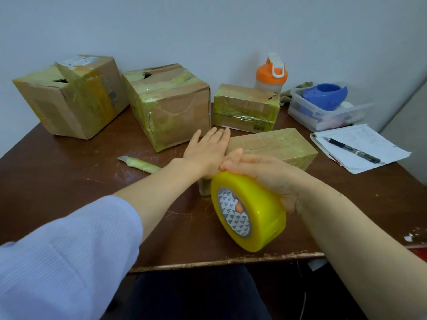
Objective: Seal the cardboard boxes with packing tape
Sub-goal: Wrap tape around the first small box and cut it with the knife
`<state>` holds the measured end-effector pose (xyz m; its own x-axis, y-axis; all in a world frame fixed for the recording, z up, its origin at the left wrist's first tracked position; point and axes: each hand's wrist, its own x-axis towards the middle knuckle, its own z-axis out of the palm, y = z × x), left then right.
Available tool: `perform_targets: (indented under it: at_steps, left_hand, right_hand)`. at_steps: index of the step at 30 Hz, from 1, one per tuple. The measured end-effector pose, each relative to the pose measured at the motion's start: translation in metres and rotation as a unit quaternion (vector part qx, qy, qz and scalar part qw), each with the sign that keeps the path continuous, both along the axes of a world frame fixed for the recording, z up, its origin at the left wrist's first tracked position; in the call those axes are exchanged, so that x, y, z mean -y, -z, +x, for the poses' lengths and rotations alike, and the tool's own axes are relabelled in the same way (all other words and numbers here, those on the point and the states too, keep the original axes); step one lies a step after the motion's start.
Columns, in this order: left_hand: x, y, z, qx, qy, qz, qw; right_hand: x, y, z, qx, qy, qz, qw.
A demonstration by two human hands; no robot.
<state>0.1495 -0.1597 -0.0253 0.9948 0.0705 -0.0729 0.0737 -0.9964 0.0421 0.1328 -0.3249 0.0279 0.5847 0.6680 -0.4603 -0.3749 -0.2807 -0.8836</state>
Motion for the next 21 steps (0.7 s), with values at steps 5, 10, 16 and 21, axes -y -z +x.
perform_targets:
  at_steps: [5, 10, 16, 21]
  left_hand:
    - [-0.011, 0.003, 0.000, 0.041, -0.026, -0.040, 0.998]
    - [-0.022, -0.002, 0.007, 0.016, -0.067, -0.139, 0.988]
    - [-0.028, 0.003, 0.000, 0.060, -0.103, -0.215, 0.969]
    - [-0.025, 0.006, -0.036, 0.148, 0.054, -0.319, 0.935]
  right_hand:
    - [0.002, 0.002, 0.000, 0.028, -0.009, -0.004, 1.000]
    - [0.001, 0.003, 0.000, 0.023, -0.005, 0.003, 1.000]
    - [0.002, 0.005, 0.000, 0.029, -0.001, 0.000, 1.000]
    - [0.003, 0.006, 0.001, 0.040, 0.008, 0.005, 0.999]
